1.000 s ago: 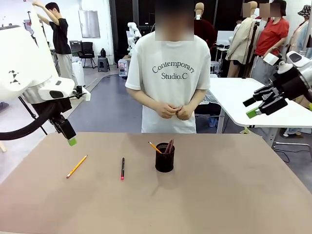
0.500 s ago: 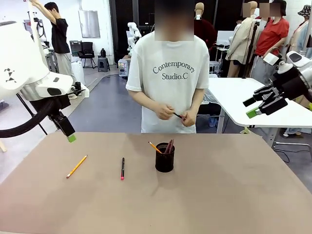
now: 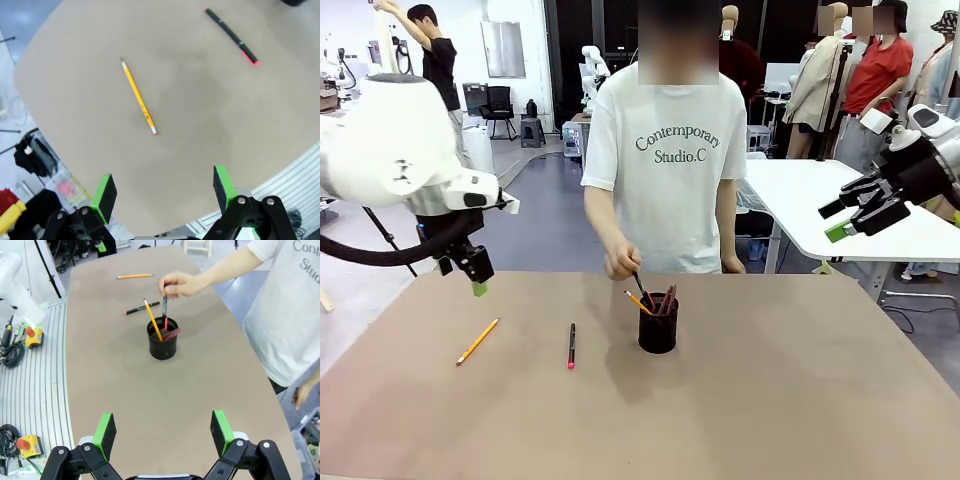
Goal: Place the pens into the pen holder.
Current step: Pick up a writing instrument from the table and place it into the Pen holder.
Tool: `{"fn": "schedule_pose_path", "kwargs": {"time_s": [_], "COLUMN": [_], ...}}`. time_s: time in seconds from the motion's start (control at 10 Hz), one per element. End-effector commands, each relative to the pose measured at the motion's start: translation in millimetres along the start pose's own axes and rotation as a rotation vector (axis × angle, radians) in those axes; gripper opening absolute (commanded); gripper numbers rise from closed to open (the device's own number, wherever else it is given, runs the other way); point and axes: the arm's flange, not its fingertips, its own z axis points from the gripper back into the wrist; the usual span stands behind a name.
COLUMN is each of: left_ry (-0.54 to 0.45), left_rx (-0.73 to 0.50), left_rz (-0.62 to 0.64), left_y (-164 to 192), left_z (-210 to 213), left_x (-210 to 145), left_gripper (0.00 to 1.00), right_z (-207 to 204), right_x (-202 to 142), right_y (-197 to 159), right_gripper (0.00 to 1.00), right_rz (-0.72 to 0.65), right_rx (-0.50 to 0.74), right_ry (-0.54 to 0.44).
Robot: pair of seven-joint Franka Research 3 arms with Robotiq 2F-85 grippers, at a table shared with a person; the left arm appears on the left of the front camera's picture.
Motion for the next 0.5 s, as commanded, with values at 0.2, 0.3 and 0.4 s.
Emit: {"fn": "schedule_pose_path", "kwargs": {"time_s": [0.2,0.3,0.4], "left_ry": [0.111,0.135,0.133], "left_rx": [-0.025,-0.035,-0.044], "left_rz": [0.166,0.197,0.208], "left_y": [16.6,17.5,22.6], "left_z": [-37.8,-53.8,-69.2], "left_x": [41.1,42.7,46.0], "left_gripper": [1.00,1.00,1.00], "right_z": [-1.2,-1.2,-1.2], "right_x": [2.3,2.3,2.3], "right_y": [0.2,0.2,0.2], "right_gripper": [1.00,1.00,1.00], "right_rz": [0.007,0.007,0.007], "right_rx": [-0.013,-0.013,-0.013], "right_ry": [0.007,0.007,0.007]}}
